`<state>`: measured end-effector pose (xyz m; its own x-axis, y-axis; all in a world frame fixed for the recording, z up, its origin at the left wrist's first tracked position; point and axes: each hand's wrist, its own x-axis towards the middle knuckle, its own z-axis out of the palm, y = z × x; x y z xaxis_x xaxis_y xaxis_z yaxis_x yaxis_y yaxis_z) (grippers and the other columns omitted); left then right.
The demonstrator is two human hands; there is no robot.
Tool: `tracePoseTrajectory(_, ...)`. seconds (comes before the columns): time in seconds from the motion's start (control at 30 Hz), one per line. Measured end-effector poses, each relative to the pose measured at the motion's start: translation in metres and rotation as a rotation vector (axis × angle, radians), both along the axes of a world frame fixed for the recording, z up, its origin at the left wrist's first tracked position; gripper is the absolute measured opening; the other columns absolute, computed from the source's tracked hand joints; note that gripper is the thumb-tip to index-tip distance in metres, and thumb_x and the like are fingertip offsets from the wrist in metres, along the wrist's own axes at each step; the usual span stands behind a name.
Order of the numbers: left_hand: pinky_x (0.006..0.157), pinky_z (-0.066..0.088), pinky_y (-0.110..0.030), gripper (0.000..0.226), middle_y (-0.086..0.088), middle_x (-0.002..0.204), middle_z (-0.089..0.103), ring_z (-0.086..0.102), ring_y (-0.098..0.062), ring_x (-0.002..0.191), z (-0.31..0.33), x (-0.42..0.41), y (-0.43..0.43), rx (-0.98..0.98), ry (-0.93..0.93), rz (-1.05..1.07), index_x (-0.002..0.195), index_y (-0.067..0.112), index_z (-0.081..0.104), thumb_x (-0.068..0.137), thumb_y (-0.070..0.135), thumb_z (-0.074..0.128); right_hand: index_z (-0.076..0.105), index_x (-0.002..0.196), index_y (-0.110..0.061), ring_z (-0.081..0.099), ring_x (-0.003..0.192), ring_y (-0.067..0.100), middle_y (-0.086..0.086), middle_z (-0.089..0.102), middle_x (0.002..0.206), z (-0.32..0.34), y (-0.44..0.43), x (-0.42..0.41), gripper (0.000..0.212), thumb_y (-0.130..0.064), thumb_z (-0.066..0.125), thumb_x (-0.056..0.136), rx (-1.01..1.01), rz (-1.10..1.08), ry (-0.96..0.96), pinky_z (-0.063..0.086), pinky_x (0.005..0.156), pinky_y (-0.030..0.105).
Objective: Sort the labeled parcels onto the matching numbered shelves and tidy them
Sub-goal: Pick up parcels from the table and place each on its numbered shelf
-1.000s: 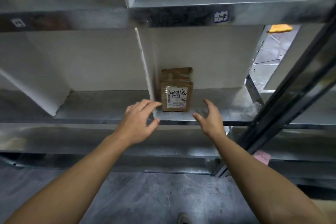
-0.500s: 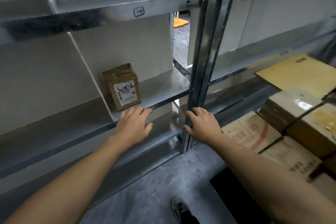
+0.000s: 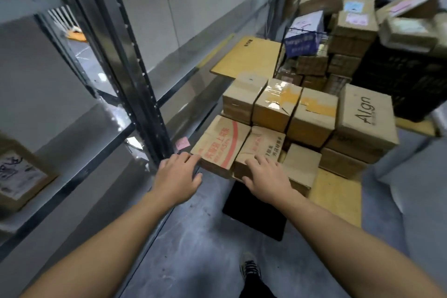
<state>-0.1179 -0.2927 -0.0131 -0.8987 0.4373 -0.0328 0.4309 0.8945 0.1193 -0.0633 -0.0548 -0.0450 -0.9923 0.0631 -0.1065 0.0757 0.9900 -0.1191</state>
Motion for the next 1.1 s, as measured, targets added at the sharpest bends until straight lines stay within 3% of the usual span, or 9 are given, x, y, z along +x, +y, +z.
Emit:
tracePoseTrajectory(0.23, 0.103, 0.034, -0.041, 0.052, 0.005, 0.137, 0.048, 0.044, -0.022, 0.124, -0.007, -0.009, 0.132, 0.061, -0.031, -0.221, 0.142, 0.03, 0.04, 0.093, 0.046, 0.046, 0.049, 0.139, -0.024, 0.04, 0.137, 0.028, 0.007, 0.045, 0.147, -0.017, 0.104, 0.03, 0.048, -0.047, 0.05, 0.098, -0.069, -0.3, 0.023, 0.041, 0.106, 0.042)
tracePoseTrajectory(0.5, 0.105, 0.034, -0.041, 0.048, 0.006, 0.138, 0.047, 0.041, -0.02, 0.126, -0.033, -0.012, 0.23, 0.038, -0.111, -0.322, 0.14, 0.03, 0.039, 0.095, 0.044, 0.044, 0.041, 0.146, -0.029, 0.042, 0.131, 0.032, 0.01, 0.038, 0.147, -0.05, 0.171, 0.036, 0.054, -0.053, 0.048, 0.098, -0.219, -0.429, -0.057, 0.044, 0.102, 0.042)
tracePoseTrajectory(0.67, 0.108, 0.029, -0.04, 0.05, 0.005, 0.141, 0.045, 0.04, -0.02, 0.129, -0.05, -0.009, 0.251, -0.003, -0.128, -0.302, 0.142, 0.03, 0.038, 0.095, 0.043, 0.044, 0.03, 0.152, -0.037, 0.04, 0.135, 0.036, 0.015, 0.033, 0.153, -0.071, 0.177, 0.028, 0.064, -0.06, 0.049, 0.096, -0.401, -0.482, -0.128, 0.043, 0.106, 0.044)
tracePoseTrajectory(0.8, 0.11, 0.026, -0.04, 0.047, 0.006, 0.137, 0.048, 0.038, -0.02, 0.128, -0.056, -0.014, 0.253, -0.014, -0.096, -0.285, 0.14, 0.029, 0.041, 0.095, 0.045, 0.043, 0.024, 0.15, -0.048, 0.048, 0.129, 0.033, 0.011, 0.042, 0.146, -0.082, 0.174, 0.027, 0.067, -0.06, 0.056, 0.092, -0.603, -0.549, -0.13, 0.046, 0.104, 0.043)
tracePoseTrajectory(0.97, 0.111, 0.028, -0.041, 0.047, 0.003, 0.126, 0.057, 0.045, -0.023, 0.121, -0.065, -0.006, 0.265, -0.026, -0.045, -0.369, 0.133, 0.027, 0.051, 0.089, 0.043, 0.048, 0.035, 0.15, -0.039, 0.048, 0.132, 0.025, 0.003, 0.048, 0.149, -0.084, 0.184, 0.039, 0.066, -0.044, 0.068, 0.092, -0.774, -0.565, -0.059, 0.043, 0.107, 0.039)
tracePoseTrajectory(1.1, 0.103, 0.034, -0.036, 0.045, 0.005, 0.129, 0.051, 0.043, -0.021, 0.12, -0.072, 0.007, 0.279, 0.017, -0.111, -0.376, 0.133, 0.028, 0.046, 0.091, 0.044, 0.045, 0.038, 0.145, -0.044, 0.055, 0.124, 0.02, -0.001, 0.055, 0.144, -0.087, 0.193, 0.056, 0.062, -0.04, 0.07, 0.092, -0.903, -0.638, -0.011, 0.048, 0.103, 0.038)
